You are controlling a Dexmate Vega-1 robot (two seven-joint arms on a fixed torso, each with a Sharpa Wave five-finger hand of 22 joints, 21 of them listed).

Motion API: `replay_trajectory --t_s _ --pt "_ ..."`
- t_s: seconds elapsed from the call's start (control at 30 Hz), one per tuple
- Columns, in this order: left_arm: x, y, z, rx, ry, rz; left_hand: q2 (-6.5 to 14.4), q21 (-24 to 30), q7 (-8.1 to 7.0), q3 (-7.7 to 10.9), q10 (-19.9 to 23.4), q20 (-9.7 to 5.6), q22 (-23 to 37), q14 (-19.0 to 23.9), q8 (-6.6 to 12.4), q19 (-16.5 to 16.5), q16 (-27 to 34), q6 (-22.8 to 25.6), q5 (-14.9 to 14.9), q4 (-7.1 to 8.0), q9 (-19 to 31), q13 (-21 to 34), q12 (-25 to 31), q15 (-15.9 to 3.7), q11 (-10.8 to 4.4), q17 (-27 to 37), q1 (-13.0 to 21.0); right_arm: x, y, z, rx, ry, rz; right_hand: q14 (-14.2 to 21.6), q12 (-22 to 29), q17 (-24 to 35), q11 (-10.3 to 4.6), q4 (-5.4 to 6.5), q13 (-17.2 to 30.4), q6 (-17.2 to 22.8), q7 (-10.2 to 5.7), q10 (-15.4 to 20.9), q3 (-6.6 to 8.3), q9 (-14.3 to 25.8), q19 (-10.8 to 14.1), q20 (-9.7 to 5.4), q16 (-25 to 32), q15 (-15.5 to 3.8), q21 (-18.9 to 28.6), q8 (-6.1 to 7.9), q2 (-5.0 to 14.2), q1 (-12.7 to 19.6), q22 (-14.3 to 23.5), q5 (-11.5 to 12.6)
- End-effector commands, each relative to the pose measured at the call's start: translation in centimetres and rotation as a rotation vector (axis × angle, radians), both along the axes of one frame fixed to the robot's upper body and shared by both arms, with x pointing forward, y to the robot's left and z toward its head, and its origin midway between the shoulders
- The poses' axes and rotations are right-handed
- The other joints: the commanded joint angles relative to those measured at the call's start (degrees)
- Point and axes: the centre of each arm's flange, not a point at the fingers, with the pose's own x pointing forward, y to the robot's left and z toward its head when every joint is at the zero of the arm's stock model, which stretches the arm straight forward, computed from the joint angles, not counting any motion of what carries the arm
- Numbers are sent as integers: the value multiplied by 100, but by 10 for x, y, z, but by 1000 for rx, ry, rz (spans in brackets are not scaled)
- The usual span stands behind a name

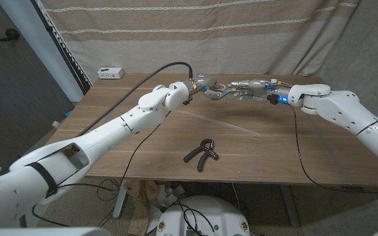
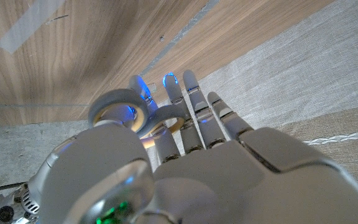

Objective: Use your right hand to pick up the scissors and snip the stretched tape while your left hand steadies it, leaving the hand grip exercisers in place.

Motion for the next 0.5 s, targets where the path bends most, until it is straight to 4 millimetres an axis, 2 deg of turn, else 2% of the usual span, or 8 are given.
replay_trajectory --t_s 0.03,0.2,0.4,0.5 --pt "-1 2 -1 39 -5 -41 -71 0 -28 647 758 -452 6 -22 90 -4 -43 66 68 575 -3 -9 0 -936 -762 36 16 -1 -2 5 26 -24 14 -243 -81 -1 5 61 -19 -228 228 12 -84 -7 30 -552 5 -123 -40 -20 -64 -175 7 49" --pt "-2 5 -2 41 2 -60 -100 -5 -34 696 775 -456 4 -10 75 -7 -81 85 146 576 -5 -59 -3 -938 -762 72 8 -1 -6 7 30 -37 -3 -470 -243 -5 70 52 -77 -377 249 -214 -158 -33 5 -549 -49 -106 -144 -52 -145 -306 -13 99" --pt "-3 10 -2 38 3 -67 -133 -7 -46 745 807 -473 3 5 38 -5 -113 110 218 569 -47 -99 6 -940 -762 109 5 -1 -9 9 27 -48 -15 -713 -331 12 138 35 -134 -479 225 -268 -218 -53 -23 -530 -88 -76 -239 -59 -221 -414 -22 137" --pt "-3 12 -1 40 2 -63 -162 -8 -44 778 817 -479 4 20 30 -6 -133 124 270 568 -39 -129 8 -941 -764 139 -3 -1 -12 10 37 -53 -20 -893 -382 18 142 54 -175 -515 269 -292 -283 -67 -39 -517 -125 -46 -304 -56 -287 -546 -26 154"
